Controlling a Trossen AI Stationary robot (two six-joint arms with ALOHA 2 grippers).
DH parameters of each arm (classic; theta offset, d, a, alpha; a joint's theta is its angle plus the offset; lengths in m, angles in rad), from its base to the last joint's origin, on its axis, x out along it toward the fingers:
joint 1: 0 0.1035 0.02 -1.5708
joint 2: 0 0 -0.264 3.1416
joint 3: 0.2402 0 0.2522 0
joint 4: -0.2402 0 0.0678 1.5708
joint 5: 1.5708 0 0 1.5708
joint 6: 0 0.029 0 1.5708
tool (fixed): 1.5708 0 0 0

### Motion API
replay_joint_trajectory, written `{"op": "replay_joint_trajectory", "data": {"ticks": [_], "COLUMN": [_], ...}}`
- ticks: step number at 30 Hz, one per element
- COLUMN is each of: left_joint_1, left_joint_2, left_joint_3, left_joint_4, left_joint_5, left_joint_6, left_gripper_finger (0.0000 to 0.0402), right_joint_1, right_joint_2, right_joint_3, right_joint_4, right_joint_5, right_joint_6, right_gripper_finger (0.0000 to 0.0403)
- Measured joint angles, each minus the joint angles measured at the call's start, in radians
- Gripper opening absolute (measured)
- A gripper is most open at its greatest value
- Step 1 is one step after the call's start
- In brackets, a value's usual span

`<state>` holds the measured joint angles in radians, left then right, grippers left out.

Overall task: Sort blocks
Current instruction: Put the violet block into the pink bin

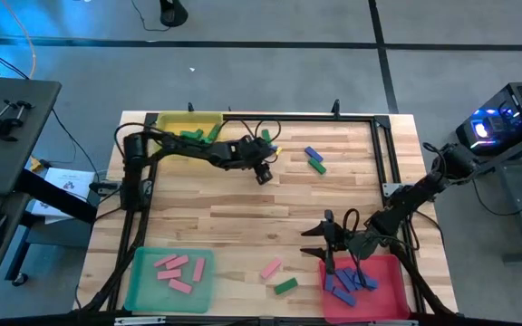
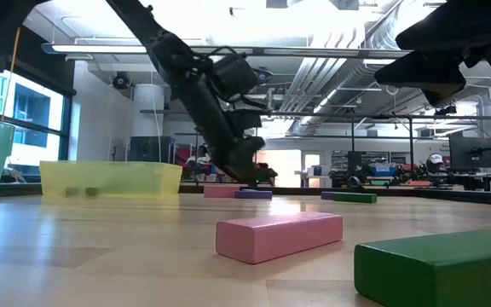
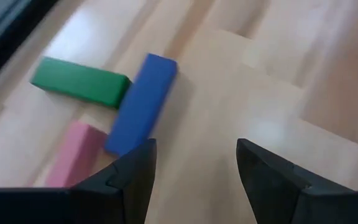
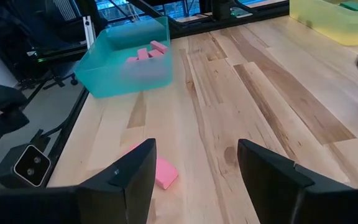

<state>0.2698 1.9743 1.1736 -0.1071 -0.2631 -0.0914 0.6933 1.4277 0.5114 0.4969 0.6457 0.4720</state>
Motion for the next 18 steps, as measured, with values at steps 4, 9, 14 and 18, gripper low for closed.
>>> {"op": "replay_joint_trajectory", "data": {"ticks": [4, 9, 14, 18], "left_joint_1": [0.006, 0.027, 0.029, -0.02], "left_joint_2": [0.047, 0.078, 0.069, 0.057], "left_joint_3": [0.041, 0.05, 0.052, 0.049], "left_joint_4": [0.005, 0.003, -0.024, -0.05], "left_joint_5": [-0.059, -0.056, 0.016, 0.064], "left_joint_6": [0.029, 0.001, -0.039, -0.08], "left_gripper_finger": [0.0206, 0.0206, 0.0206, 0.0206], "right_joint_1": [0.0, 0.0, 0.001, 0.001], "right_joint_2": [0.0, 0.0, 0.0, 0.0], "right_joint_3": [0.0, 0.0, 0.0, 0.0], "right_joint_4": [-0.005, -0.008, -0.016, -0.021], "right_joint_5": [-0.004, -0.007, -0.007, -0.007], "right_joint_6": [0.001, 0.0, 0.0, 0.0], "right_gripper_finger": [0.021, 0.021, 0.021, 0.021]}}
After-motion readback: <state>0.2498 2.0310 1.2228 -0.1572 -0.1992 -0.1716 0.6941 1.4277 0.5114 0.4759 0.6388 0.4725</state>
